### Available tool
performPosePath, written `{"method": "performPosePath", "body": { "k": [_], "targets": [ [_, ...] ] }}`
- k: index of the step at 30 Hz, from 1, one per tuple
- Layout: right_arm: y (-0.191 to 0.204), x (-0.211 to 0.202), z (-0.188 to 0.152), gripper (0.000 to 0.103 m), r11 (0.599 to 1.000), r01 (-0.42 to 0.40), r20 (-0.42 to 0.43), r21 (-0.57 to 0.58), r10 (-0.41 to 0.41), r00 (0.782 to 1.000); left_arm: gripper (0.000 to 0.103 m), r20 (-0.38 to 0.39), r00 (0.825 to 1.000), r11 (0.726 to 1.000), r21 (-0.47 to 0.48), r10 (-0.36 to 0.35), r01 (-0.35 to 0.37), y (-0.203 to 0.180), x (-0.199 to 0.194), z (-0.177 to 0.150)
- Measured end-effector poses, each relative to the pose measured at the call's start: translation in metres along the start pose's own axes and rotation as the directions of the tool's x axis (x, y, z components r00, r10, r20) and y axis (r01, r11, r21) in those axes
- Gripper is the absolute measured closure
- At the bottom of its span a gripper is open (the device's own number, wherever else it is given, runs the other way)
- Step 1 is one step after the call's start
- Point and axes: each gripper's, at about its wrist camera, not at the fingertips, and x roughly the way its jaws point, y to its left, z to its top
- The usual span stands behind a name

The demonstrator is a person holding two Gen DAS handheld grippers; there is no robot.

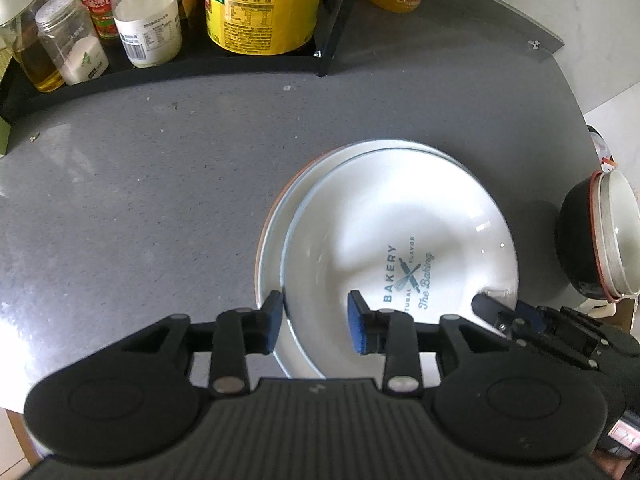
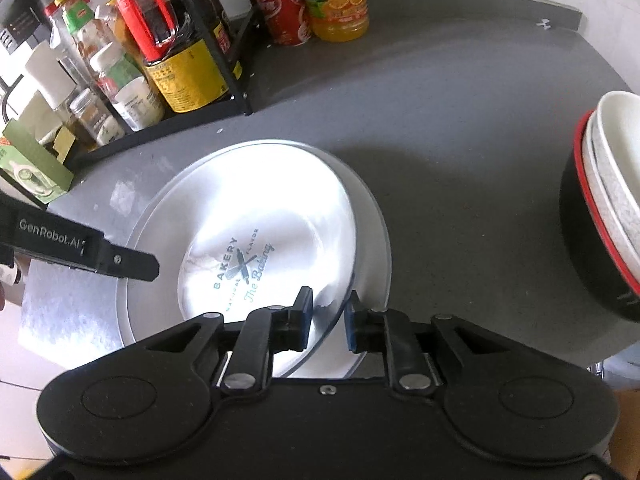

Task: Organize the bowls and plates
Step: 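Open both grippers and release the 'BAKERY' plate on the stack, then move both grippers toward the red bowl holding the cream-white bowls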

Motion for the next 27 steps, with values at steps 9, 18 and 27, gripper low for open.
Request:
{"method": "performPosePath", "body": {
  "k": [9,18,27],
  "targets": [
    [-0.018,-0.015,0.0,0.065,0.99,-0.113,0.008,0.08,0.113,0.994,0.046,0.048,0.997,0.998,-0.008,0.068,-0.067,-0.004,-0.011,0.004],
    [-0.051,-0.036,0.004,0.058,0.974,-0.151,0.097,0.168,0.136,0.986,0.043,0.092,0.991,0.994,-0.052,0.099,-0.094,-0.012,-0.023,0.012],
    [-0.087,-0.06,0.022,0.047,0.965,-0.143,0.171,0.219,0.107,0.98,0.035,0.15,0.986,0.997,-0.031,0.076,-0.073,-0.055,-0.041,0.028]
  ]
}}
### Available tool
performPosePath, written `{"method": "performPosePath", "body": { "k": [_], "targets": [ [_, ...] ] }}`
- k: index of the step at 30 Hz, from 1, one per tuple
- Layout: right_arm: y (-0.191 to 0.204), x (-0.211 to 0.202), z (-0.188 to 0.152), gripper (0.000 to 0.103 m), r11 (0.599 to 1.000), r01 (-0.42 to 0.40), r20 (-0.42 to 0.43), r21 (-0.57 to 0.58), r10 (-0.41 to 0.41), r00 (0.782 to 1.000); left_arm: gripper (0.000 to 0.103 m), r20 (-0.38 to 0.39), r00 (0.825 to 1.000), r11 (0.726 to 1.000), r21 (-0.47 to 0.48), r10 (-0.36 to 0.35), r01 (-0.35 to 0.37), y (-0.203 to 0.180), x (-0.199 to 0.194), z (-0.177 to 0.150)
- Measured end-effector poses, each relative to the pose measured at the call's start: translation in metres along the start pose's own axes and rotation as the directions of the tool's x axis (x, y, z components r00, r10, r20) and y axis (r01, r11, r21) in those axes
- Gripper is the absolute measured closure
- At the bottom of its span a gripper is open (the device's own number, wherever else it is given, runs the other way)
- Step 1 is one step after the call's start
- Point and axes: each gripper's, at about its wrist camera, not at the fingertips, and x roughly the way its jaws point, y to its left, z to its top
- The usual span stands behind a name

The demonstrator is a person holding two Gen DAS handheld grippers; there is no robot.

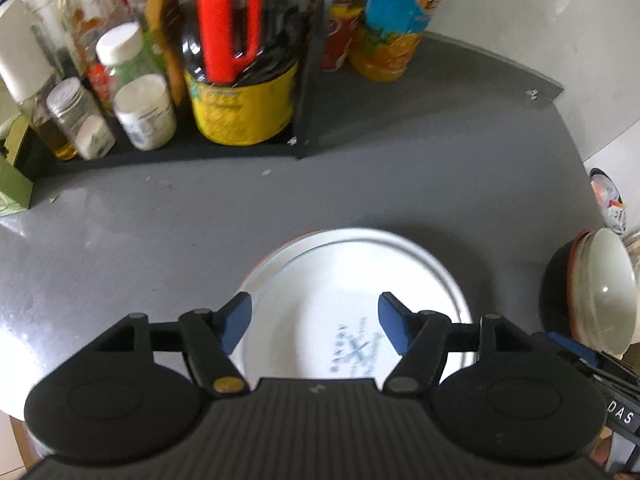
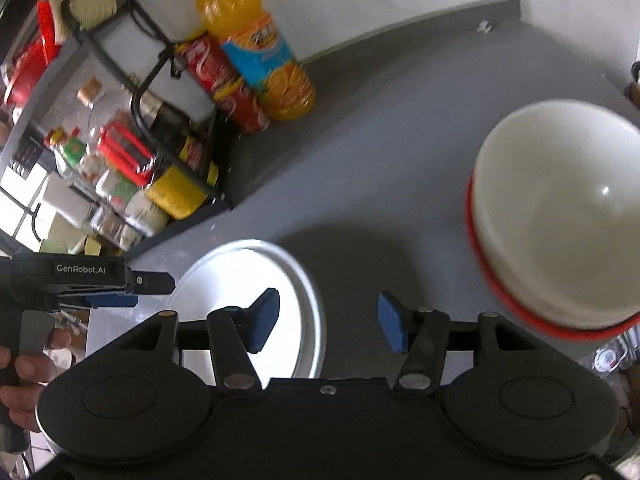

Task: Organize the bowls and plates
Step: 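Move both grippers toward the red bowl holding the cream-white bowls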

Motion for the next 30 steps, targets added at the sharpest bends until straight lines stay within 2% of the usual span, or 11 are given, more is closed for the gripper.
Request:
{"method": "performPosePath", "body": {
  "k": [3,5,11,17,22,30],
  "targets": [
    [-0.007,-0.014,0.011,0.037,1.0,-0.008,0.042,0.015,0.007,0.999,0.035,0.023,1.0,1.0,0.005,-0.009,0.009,-0.017,-0.01,0.006],
    [-0.01,-0.026,0.019,0.024,1.0,-0.007,0.075,0.016,0.005,0.997,0.034,0.04,0.999,1.0,0.009,-0.014,0.013,-0.03,-0.017,0.01],
    [-0.029,-0.057,0.034,0.008,0.999,0.019,0.151,0.027,-0.023,0.988,0.028,0.084,0.996,0.999,0.038,-0.023,0.02,-0.071,-0.031,0.013],
    [-0.052,-0.07,0.039,0.003,0.998,0.063,0.171,0.029,-0.067,0.983,0.024,0.101,0.991,0.996,0.036,-0.087,0.084,-0.106,-0.036,0.011],
    [-0.074,-0.077,0.041,0.0,0.994,0.097,0.181,0.045,-0.104,0.978,0.024,0.106,0.991,0.997,-0.002,-0.079,0.08,-0.125,-0.032,0.009],
    [-0.114,-0.084,0.044,0.0,0.988,0.136,0.177,0.078,-0.148,0.973,0.024,0.08,0.994,0.997,-0.012,-0.071,0.072,-0.157,-0.02,0.003]
  ]
}}
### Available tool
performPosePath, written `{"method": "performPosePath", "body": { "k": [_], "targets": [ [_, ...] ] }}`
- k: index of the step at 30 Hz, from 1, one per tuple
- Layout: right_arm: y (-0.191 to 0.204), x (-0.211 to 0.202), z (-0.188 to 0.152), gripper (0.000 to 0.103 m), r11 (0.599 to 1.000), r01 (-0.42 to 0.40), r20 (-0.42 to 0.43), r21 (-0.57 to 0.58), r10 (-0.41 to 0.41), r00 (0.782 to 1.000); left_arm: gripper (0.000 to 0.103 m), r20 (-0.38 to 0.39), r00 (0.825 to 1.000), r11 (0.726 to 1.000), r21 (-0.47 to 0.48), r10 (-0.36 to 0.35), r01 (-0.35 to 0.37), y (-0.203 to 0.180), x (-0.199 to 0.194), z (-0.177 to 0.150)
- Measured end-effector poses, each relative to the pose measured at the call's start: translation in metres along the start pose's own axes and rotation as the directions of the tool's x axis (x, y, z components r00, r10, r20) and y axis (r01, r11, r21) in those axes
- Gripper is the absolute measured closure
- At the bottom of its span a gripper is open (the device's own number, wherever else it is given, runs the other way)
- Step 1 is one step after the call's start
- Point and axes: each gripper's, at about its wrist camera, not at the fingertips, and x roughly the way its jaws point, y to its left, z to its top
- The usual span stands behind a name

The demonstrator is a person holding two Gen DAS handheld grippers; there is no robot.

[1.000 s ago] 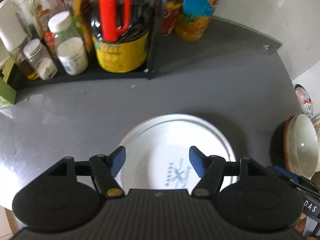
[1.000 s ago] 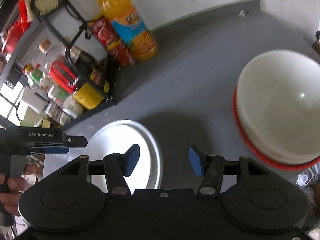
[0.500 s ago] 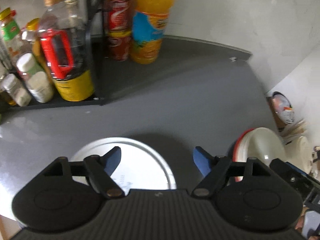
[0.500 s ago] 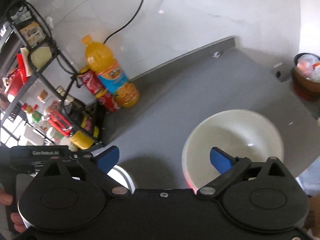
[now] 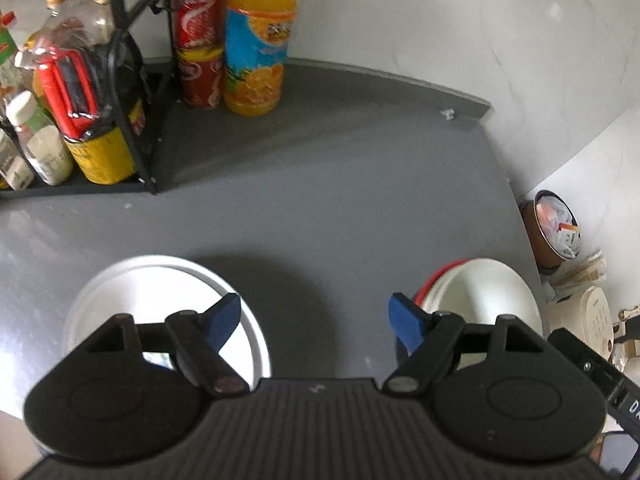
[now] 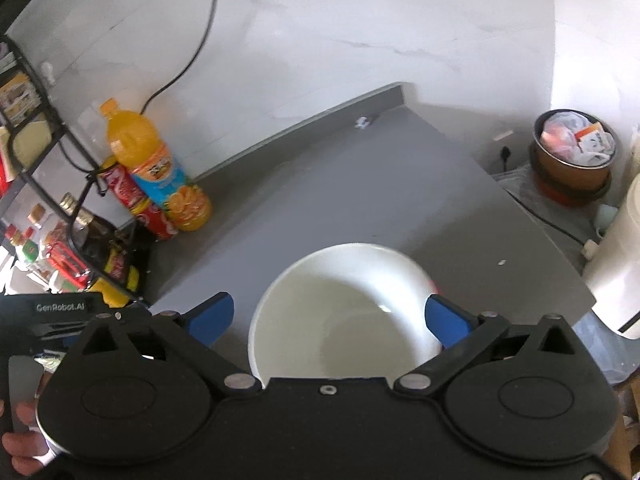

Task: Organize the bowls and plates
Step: 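Move both grippers toward the red bowl holding the cream-white bowls, then close both grippers on the rim of the red bowl stack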

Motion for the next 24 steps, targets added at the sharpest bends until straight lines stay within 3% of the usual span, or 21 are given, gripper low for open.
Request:
{"method": "performPosePath", "body": {
  "k": [10,16,24],
  "targets": [
    [-0.041,0.014,0.003,0.0,0.999,0.036,-0.054,-0.011,-0.037,0.998,0.024,-0.02,1.0,1.0,0.011,-0.009,0.009,-0.046,0.019,-0.014],
    [-0.06,0.036,0.004,0.001,0.999,0.041,-0.112,-0.008,-0.041,0.993,0.024,-0.087,0.996,1.0,0.012,-0.006,0.007,-0.065,0.045,-0.021],
    [-0.072,0.068,0.004,0.014,1.0,0.016,-0.201,-0.023,-0.021,0.979,0.024,-0.163,0.986,0.999,-0.036,0.023,-0.029,-0.066,0.081,-0.028]
  ]
}}
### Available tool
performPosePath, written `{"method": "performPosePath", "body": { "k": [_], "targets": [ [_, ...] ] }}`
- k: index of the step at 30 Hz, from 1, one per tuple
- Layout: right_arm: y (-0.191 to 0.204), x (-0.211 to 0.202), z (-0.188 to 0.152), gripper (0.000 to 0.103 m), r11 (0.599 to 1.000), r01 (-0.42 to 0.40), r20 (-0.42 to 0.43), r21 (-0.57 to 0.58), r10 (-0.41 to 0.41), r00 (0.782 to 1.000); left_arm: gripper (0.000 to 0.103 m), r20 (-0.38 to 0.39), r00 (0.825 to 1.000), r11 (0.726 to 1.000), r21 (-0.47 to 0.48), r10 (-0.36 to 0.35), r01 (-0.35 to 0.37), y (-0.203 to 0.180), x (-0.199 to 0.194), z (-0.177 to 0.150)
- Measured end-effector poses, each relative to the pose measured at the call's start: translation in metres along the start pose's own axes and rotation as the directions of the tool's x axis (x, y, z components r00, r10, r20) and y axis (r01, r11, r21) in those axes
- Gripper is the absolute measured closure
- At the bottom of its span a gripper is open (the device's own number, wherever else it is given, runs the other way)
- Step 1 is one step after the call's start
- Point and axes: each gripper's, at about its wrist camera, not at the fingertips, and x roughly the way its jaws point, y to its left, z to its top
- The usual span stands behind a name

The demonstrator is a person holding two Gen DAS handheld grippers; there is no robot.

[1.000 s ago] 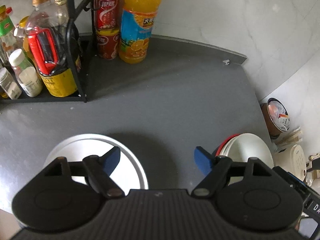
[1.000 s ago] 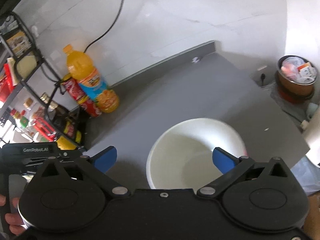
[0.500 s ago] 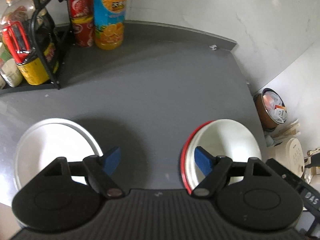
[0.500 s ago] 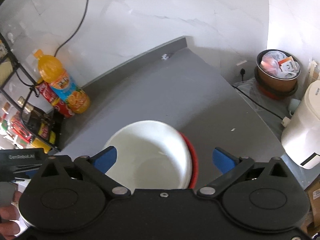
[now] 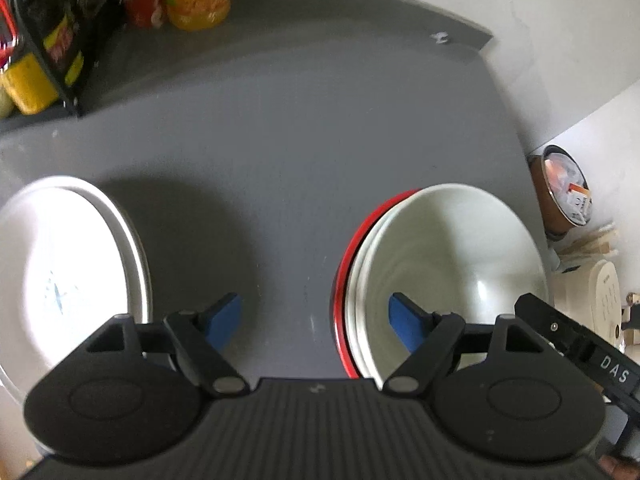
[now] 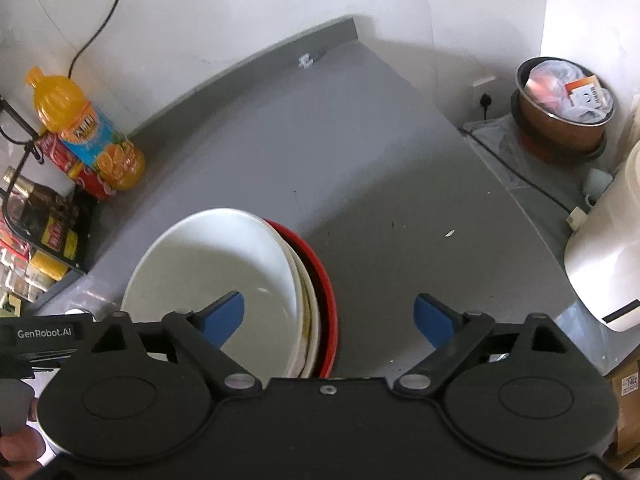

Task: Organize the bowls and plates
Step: 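Close both grippers on the rim of the red bowl stack, then lift the red bowl stack with both grippers and carry it over the plate stack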

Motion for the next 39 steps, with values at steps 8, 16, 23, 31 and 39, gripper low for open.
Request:
{"method": "performPosePath", "body": {
  "k": [8,16,23,31,39],
  "targets": [
    [-0.002,0.023,0.005,0.043,0.999,-0.032,-0.072,-0.025,0.03,0.997,0.028,-0.048,0.999,0.999,-0.038,-0.018,0.016,-0.001,0.018,0.001],
    [0.0,0.035,0.005,0.077,0.998,-0.05,-0.108,-0.032,0.046,0.993,0.084,-0.132,0.986,0.992,-0.088,-0.097,0.086,-0.001,0.034,0.008],
    [0.0,0.032,0.005,0.079,0.999,-0.04,-0.091,-0.027,0.037,0.995,0.086,-0.137,0.987,0.995,-0.055,-0.087,0.08,-0.002,0.034,0.013],
    [0.008,0.03,0.005,0.079,0.999,-0.024,-0.081,-0.025,0.022,0.996,0.086,-0.137,0.986,0.995,-0.02,-0.097,0.095,0.003,0.029,0.015],
    [0.024,0.021,0.004,0.079,0.998,-0.043,-0.058,-0.037,0.041,0.998,0.086,-0.104,0.989,0.995,0.0,-0.101,0.102,0.01,0.017,0.019]
  ]
}}
